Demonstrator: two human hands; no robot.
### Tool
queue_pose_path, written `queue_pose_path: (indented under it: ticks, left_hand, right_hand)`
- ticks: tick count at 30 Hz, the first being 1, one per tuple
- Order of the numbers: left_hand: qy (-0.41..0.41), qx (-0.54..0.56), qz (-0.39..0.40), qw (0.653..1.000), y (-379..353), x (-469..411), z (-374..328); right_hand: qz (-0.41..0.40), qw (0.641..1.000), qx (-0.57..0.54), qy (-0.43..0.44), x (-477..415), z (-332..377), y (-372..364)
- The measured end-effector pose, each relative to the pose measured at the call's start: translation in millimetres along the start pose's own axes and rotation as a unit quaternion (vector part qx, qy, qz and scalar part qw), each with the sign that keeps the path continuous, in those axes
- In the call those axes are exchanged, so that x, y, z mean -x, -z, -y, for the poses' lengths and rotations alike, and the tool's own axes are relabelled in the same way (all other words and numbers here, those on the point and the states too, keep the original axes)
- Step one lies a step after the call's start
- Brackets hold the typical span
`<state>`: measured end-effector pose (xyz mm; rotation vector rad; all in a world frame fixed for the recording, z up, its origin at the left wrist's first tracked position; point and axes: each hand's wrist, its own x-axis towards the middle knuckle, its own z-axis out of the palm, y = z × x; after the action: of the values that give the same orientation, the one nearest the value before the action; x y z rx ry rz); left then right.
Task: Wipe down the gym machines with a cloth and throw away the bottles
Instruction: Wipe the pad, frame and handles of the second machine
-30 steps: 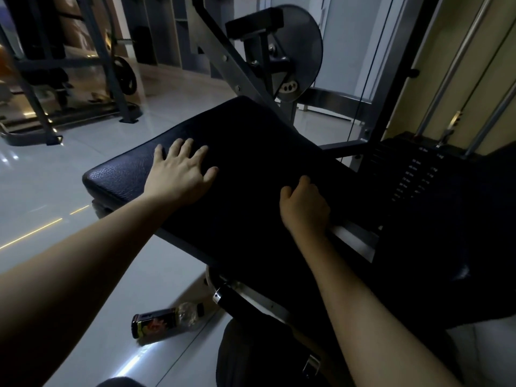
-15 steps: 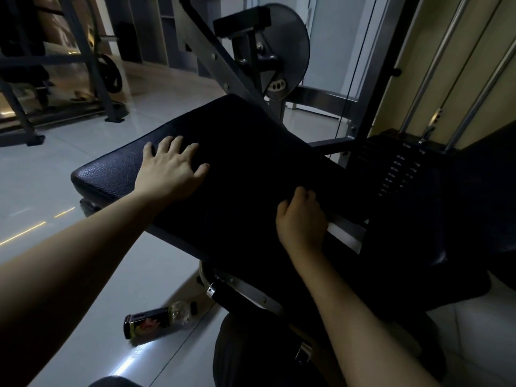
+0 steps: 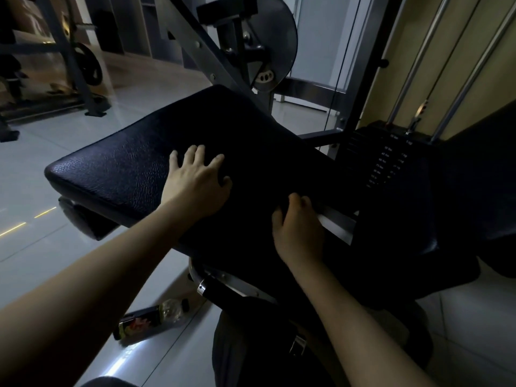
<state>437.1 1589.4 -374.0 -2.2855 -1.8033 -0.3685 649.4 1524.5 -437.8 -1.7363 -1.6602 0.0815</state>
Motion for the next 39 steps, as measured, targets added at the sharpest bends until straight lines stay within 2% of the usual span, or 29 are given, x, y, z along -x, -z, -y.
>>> queue_pose_path:
  ticks: [5,7,10,13,16,19,22,24,26,30,33,39]
  left_hand:
    - [-0.015,0.010,-0.009,1.000,0,2,-1]
    - [-0.014,0.006,-0.012,1.000,1,2,-1]
    - [-0.011,0.004,-0.015,1.000,2,2,-3]
    - [-0.012,0.010,-0.017,1.000,5,5,-4]
    - [-0.028,0.021,-0.014,0.999,7,8,-1]
    - [-0.035,0.026,-0.027,0.999,7,13,0]
    - [-0.035,0.023,-0.038,0.998,5,13,-4]
    - [-0.028,0.023,-0.037,0.999,6,13,-5]
    - [-0.025,0.024,-0.042,0.998,6,12,-6]
    - [-0.019,0.017,-0.044,0.999,4,10,-5]
    - [-0.024,0.022,-0.035,0.999,3,11,-1]
    - [-0.025,0.026,-0.022,0.999,8,14,-7]
  right_hand:
    - [0.062,0.993,-0.059,0.080,97,-1,38]
    - [0.068,0.992,-0.045,0.097,97,-6,41]
    - [0.023,0.996,-0.006,0.083,49,8,18]
    - [0.038,0.998,-0.003,0.051,2,26,-2]
    - [0.020,0.996,-0.053,0.065,20,10,7]
    - [0.049,0.991,-0.118,0.046,78,-23,36]
    - [0.042,0.998,-0.052,0.017,114,-30,47]
    - [0.010,1.000,0.003,-0.005,110,-12,39]
    - [0.027,0.999,0.018,-0.014,87,19,25]
    - [0.069,0.995,-0.002,0.066,44,70,3]
    - [0.092,0.991,0.014,0.094,53,49,14]
    - [0.131,0.988,0.080,0.007,106,-22,53]
